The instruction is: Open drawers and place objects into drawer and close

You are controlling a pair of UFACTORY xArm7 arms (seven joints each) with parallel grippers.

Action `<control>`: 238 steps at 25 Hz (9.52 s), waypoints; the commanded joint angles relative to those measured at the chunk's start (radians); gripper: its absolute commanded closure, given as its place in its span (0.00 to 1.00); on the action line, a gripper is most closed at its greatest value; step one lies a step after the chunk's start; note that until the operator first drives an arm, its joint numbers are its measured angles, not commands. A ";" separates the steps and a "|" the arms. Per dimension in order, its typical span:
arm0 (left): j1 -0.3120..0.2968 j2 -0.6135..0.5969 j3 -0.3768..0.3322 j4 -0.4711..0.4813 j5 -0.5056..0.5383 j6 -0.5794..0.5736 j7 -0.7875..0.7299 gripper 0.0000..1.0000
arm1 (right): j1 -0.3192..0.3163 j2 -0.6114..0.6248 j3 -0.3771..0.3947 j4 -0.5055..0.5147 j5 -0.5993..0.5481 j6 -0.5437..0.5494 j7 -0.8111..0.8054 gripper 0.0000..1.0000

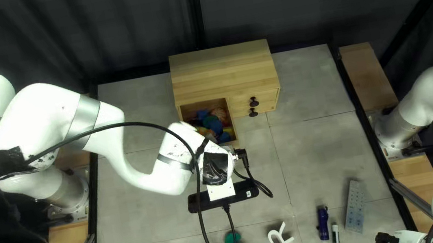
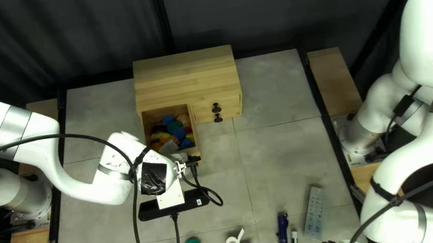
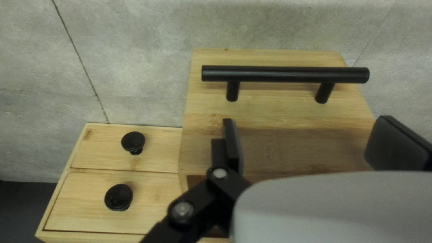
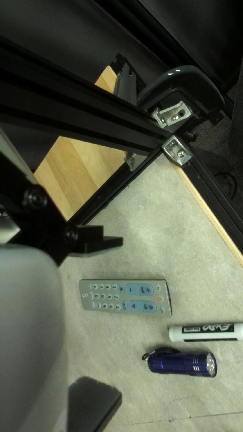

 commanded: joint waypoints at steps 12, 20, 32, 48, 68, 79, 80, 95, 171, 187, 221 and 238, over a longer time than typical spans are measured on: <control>-0.030 0.027 0.012 0.000 0.078 0.022 -0.097 0.00 | 0.000 0.000 0.000 0.000 0.000 0.000 0.000 0.00; -0.035 0.019 0.020 -0.022 0.124 0.016 -0.125 0.00 | 0.000 0.000 0.000 0.000 0.000 0.000 0.000 0.00; -0.041 0.014 0.022 -0.007 0.142 0.041 -0.129 0.00 | 0.000 0.000 0.000 0.000 0.000 0.000 0.000 0.00; -0.027 -0.014 0.021 -0.031 0.126 0.014 -0.090 0.00 | 0.000 0.000 0.000 0.000 0.000 0.000 0.000 0.00; -0.023 -0.014 0.023 -0.047 0.142 -0.011 -0.081 0.00 | 0.000 0.000 0.000 0.000 0.000 0.000 0.000 0.00; -0.026 -0.020 0.025 -0.052 0.156 0.010 -0.082 0.00 | 0.000 0.000 0.000 0.000 0.000 0.000 0.000 0.00; -0.027 -0.020 0.025 -0.050 0.156 0.012 -0.082 0.00 | 0.000 0.000 0.000 0.000 0.000 0.000 0.000 0.00; -0.022 -0.031 0.028 -0.050 0.155 0.019 -0.070 0.00 | 0.000 0.000 0.000 0.000 0.000 0.000 0.000 0.00; 0.071 0.114 0.063 0.226 0.069 0.123 0.273 0.00 | 0.000 0.000 0.000 0.000 0.000 0.000 0.000 0.00; 0.080 0.117 0.076 0.209 0.083 0.131 0.277 0.00 | 0.000 0.000 0.000 0.000 0.000 0.000 0.000 0.00; 0.086 0.090 0.081 0.178 0.085 0.138 0.270 0.00 | 0.000 0.000 0.000 0.000 0.000 0.000 0.000 0.00; 0.049 0.095 0.066 0.258 0.089 0.214 0.265 0.00 | 0.000 0.000 0.000 0.000 0.000 0.000 0.000 0.00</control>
